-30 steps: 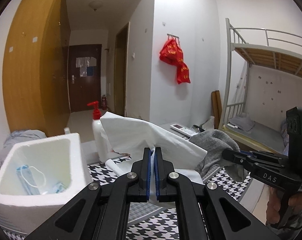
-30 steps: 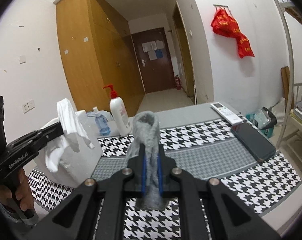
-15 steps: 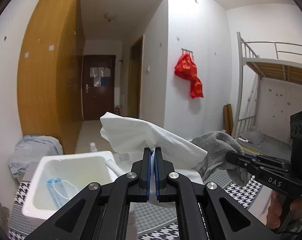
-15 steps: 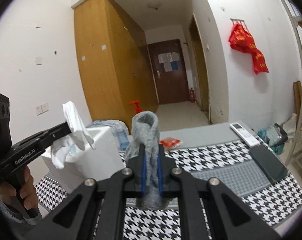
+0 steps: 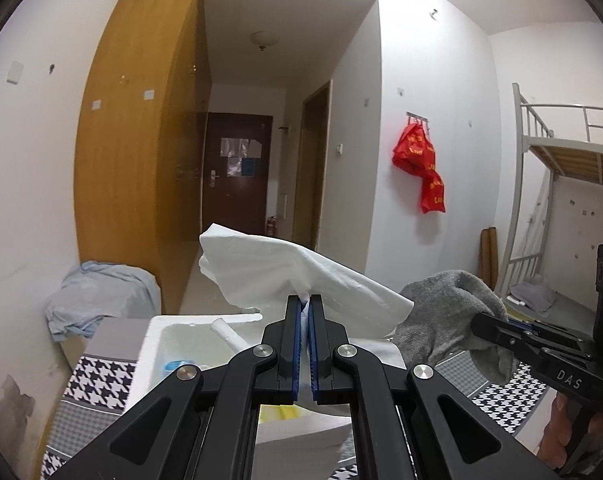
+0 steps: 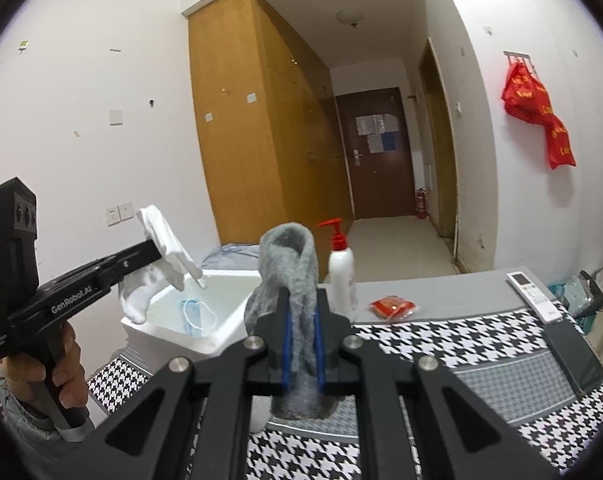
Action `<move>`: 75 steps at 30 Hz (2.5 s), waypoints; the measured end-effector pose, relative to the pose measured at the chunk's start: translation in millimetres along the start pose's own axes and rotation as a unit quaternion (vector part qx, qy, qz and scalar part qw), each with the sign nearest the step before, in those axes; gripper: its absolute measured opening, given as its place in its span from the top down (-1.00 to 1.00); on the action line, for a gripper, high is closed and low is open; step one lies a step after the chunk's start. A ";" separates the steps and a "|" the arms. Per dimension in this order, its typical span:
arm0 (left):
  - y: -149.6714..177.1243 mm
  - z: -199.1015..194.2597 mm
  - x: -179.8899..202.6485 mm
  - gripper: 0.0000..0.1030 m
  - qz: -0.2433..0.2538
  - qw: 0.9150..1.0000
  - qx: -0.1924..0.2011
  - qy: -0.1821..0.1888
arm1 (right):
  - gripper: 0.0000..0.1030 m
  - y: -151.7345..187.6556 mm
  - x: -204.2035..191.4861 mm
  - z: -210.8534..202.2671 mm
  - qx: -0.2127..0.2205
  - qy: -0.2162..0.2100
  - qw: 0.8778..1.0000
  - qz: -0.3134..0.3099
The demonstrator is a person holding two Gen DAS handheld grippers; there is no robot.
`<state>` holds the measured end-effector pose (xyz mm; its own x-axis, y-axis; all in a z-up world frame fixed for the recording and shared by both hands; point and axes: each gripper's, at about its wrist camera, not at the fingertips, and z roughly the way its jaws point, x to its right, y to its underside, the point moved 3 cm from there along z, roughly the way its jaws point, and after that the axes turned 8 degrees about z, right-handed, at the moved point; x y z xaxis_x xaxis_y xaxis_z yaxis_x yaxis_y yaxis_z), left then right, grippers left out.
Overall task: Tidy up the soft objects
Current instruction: 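Carry the towel and socks with both tools over the foam box, then open the left tool to drop the towel into the foam box, then lower the grey socks into the foam box and open the right tool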
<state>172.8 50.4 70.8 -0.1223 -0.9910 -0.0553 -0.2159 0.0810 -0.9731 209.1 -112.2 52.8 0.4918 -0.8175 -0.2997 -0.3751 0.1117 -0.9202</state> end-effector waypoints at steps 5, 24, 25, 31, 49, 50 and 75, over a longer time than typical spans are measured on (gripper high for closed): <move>2.7 2.6 -11.0 0.93 -0.008 1.000 -0.007 -0.012 | 0.77 1.9 -4.2 5.3 -0.004 -0.010 1.000 -0.004; 19.7 50.1 -40.9 0.93 -0.037 0.996 -0.078 -0.028 | 0.77 3.1 -11.2 30.6 -0.022 -0.015 1.000 -0.007; 20.5 51.5 -42.4 0.93 -0.039 0.996 -0.079 -0.029 | 0.76 3.4 -12.0 31.5 -0.024 -0.017 1.000 -0.007; 23.0 57.5 -46.1 0.28 -0.033 0.995 -0.088 -0.034 | 0.76 3.2 -14.9 35.7 -0.027 -0.010 1.000 -0.008; 33.6 14.0 -74.2 -0.98 -0.060 0.989 -0.050 -0.127 | 0.76 1.3 -26.3 42.6 -0.028 -0.009 1.000 -0.008; 33.8 10.0 -74.9 -0.98 -0.058 0.988 -0.047 -0.134 | 0.76 1.1 -27.0 43.1 -0.028 -0.010 1.000 -0.008; 68.2 -44.7 -103.9 -0.98 -0.089 0.980 -0.054 -0.171 | 0.76 -1.5 -81.1 71.9 -0.050 -0.048 0.997 -0.037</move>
<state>127.5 163.6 20.2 0.2547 -0.9668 0.0231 -0.3085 -0.1038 -0.9456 226.3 -5.5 60.3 0.5929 -0.7625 -0.2587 -0.4086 -0.0080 -0.9127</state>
